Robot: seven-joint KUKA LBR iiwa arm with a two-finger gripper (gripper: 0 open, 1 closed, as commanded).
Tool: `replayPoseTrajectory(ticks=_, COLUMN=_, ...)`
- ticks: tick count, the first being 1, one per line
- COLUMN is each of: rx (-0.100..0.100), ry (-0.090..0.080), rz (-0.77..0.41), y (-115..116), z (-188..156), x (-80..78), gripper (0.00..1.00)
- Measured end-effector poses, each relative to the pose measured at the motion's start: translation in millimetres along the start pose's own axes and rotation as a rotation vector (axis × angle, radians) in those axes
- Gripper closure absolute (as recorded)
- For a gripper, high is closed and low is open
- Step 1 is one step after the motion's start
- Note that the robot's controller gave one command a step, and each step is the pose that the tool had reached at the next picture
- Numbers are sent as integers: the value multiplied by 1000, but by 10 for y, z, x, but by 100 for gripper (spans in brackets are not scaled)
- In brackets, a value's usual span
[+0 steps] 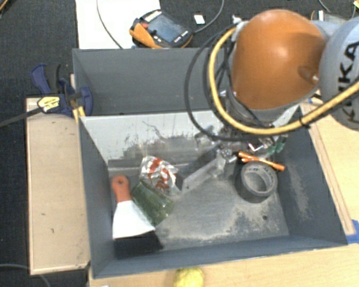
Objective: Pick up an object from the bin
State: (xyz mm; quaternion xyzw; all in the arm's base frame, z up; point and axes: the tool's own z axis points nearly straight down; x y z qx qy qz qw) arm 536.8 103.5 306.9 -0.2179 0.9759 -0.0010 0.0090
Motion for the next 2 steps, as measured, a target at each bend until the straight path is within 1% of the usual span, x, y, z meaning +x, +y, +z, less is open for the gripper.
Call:
replayPoseTrajectory(ticks=1, rx=0, ry=-9, rz=-271, y=597, z=180, x=-113, gripper=100)
replayPoseTrajectory(ticks=2, rx=3, ry=-16, rz=-236, y=510, z=161, x=-163, gripper=100)
